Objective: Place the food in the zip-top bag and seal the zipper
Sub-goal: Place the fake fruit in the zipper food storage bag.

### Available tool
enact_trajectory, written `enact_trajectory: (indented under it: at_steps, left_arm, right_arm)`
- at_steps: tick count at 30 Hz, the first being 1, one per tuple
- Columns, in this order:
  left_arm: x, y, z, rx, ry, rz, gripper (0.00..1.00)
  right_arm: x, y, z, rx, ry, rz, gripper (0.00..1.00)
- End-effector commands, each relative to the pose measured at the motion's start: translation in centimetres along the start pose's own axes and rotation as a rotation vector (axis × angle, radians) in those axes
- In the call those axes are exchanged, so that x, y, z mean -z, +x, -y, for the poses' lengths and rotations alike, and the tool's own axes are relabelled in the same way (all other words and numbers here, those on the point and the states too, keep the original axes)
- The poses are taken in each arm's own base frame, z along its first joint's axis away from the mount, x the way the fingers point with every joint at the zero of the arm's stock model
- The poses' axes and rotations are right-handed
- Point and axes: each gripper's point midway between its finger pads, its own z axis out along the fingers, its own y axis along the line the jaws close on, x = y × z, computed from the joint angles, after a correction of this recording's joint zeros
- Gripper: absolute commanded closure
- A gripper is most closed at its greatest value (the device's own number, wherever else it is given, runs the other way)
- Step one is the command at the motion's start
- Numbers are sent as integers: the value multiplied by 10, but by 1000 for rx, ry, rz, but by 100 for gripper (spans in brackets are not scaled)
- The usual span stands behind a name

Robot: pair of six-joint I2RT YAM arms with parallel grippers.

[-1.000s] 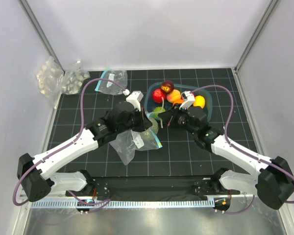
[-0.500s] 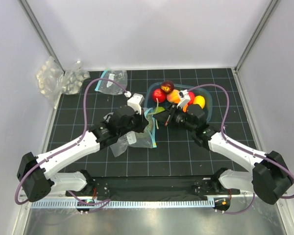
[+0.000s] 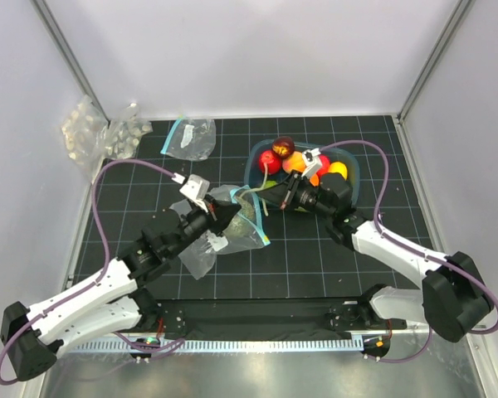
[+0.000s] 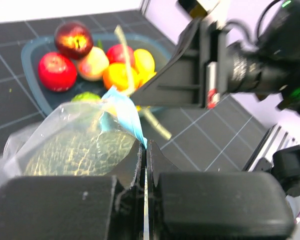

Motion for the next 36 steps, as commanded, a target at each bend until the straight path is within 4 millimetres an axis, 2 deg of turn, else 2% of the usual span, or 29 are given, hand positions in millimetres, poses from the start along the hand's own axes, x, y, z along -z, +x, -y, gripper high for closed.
enact_trajectory:
  at_steps: [1, 6, 9, 11, 15, 22, 23, 25, 27, 29, 36]
  left_arm:
    - [-2, -38, 14, -10, 64, 153, 100]
    - [-16, -23, 27, -26, 130, 63, 100]
    - [-17, -18, 23, -37, 106, 36, 100]
    - [-18, -18, 3, -38, -1, 40, 100]
    - [-14, -23, -10, -35, -72, 74, 100]
    - [-2, -37, -14, -31, -96, 138, 100]
    - [2, -43, -12, -30, -83, 162, 100]
    - [4, -42, -2, -42, -25, 160, 100]
    - [6, -42, 13, -56, 58, 153, 100]
    - [6, -41, 19, -72, 89, 129, 100]
    - [-3, -29, -8, -107, -62, 46, 100]
  right_arm:
    - [-10, 0, -25, 66, -75, -16, 99]
    - [-17, 14, -43, 156, -82, -56, 99]
    - [-18, 23, -53, 205, -101, -78, 99]
    - [-19, 27, -55, 226, -96, -85, 99]
    - [-23, 35, -51, 267, -66, -109, 99]
    - [-39, 60, -45, 332, -30, -187, 99]
    - [-41, 60, -47, 335, -36, -192, 99]
    - [-43, 63, -42, 358, -27, -212, 99]
    - [-43, 60, -42, 390, -17, -209, 99]
    - [-41, 57, -38, 440, -4, -210, 99]
    - [-27, 58, -53, 518, -85, -239, 99]
